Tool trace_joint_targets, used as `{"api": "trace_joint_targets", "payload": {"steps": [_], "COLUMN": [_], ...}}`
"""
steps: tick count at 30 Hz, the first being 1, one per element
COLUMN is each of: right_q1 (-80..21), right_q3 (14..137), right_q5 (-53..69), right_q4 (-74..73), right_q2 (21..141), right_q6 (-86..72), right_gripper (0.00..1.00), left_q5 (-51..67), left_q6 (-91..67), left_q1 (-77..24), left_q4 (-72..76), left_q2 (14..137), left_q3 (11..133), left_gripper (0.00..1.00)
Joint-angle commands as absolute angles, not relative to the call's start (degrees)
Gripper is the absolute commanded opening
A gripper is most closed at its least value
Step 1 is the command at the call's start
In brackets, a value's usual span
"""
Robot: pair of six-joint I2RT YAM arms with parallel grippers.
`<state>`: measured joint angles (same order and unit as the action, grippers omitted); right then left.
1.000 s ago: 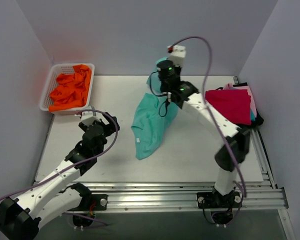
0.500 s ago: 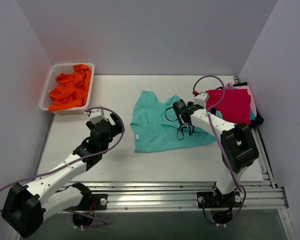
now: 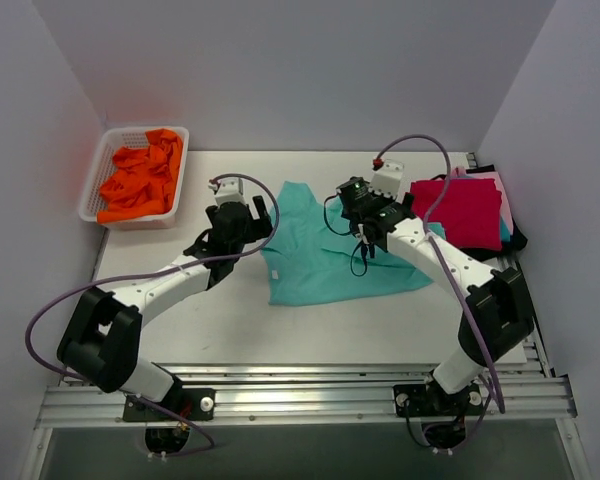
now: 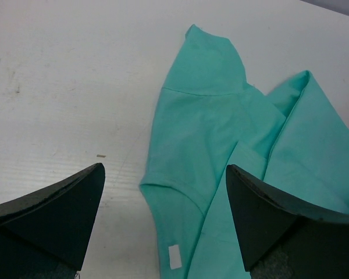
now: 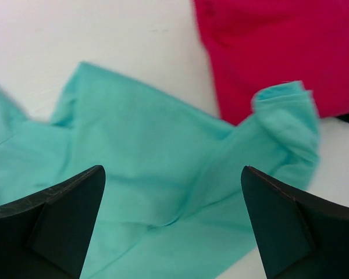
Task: Fold and stack the t-shirts
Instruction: Flatten out the tshirt
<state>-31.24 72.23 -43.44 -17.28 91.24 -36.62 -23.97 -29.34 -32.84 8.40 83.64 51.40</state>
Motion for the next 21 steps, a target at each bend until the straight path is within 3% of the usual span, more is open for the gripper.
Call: {"api": "trace_joint_targets", "payload": {"steps": [1,5,12,21], "right_q1": [-36.72,-40.16,-41.13,-40.78], "right_q3": [75.39,80.14,84.46,86.66], "right_q5": [-32.0,-28.57,-28.3,-32.08], "right_q4": [-10.38,-10.98,-11.34,-13.36], "right_q2": [94.63,103.26,113.02,118.91], "right_q6": [-32.53,-32.34,-32.69,-32.61], "right_gripper": [0.97,0.9,0.68,0.6], "left_q5": [-16.27,-12.93,-11.96,-9.93], "left_q6": [-30.4,-32.69,-32.08,-31.99], "left_q1": [-29.37,-27.25,-23.65,-21.36], "left_q4": [11.77,16.87,16.61,18.89], "left_q2": [85.95,85.35,80.51,78.13], "left_q3": [53.45,48.08,42.72,38.94], "left_gripper": [0.94,0.94,0.94,0.94]}}
